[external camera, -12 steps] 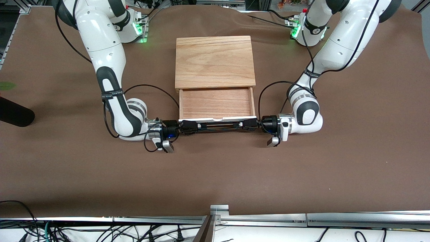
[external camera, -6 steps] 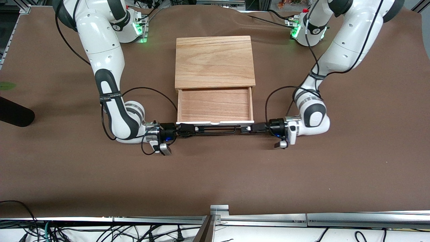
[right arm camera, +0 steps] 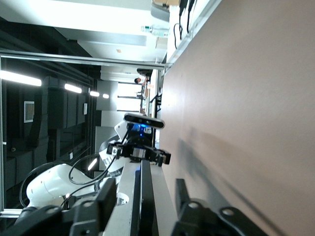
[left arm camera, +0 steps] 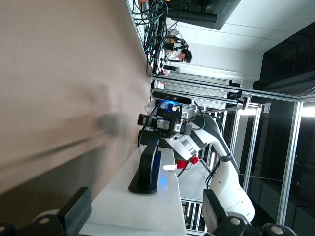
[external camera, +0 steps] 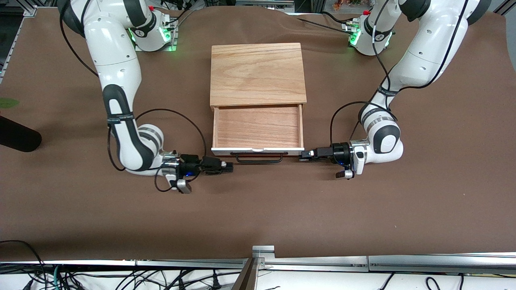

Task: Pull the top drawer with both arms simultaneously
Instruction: 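Open both grippers and slide them off the handle ends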

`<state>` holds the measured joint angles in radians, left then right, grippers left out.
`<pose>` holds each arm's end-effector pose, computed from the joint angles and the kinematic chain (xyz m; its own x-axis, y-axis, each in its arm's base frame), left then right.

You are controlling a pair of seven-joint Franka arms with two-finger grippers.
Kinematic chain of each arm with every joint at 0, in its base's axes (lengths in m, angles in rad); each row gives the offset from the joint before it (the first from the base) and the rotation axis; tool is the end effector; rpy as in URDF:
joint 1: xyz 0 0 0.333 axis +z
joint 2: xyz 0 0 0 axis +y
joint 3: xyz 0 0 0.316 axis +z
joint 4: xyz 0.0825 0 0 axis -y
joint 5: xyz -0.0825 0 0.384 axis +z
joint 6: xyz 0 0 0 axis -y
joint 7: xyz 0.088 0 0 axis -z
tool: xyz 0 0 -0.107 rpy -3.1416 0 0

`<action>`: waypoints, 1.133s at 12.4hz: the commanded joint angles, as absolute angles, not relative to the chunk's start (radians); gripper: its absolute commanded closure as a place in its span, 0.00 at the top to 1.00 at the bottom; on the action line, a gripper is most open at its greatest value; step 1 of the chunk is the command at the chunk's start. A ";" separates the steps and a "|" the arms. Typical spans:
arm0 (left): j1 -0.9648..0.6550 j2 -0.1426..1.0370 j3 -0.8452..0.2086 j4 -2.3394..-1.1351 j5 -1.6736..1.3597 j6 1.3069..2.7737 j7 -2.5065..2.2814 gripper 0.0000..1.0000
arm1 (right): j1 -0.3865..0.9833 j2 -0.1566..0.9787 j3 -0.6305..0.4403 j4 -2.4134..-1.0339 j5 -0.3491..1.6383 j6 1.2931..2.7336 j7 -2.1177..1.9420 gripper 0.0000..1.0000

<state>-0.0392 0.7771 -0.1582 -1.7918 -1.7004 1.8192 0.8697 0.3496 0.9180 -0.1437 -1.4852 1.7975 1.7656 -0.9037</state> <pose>0.6056 -0.1967 0.1485 0.9847 0.0927 -0.1475 0.1497 -0.0166 0.9886 0.6668 0.2475 0.1599 0.9959 -0.0284 0.0860 0.0826 -0.1048 -0.9910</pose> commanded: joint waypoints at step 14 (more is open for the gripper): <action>0.066 0.119 -0.092 -1.899 -0.536 1.802 0.200 1.00 | 0.368 0.643 -0.445 -1.470 0.857 1.759 -0.470 1.00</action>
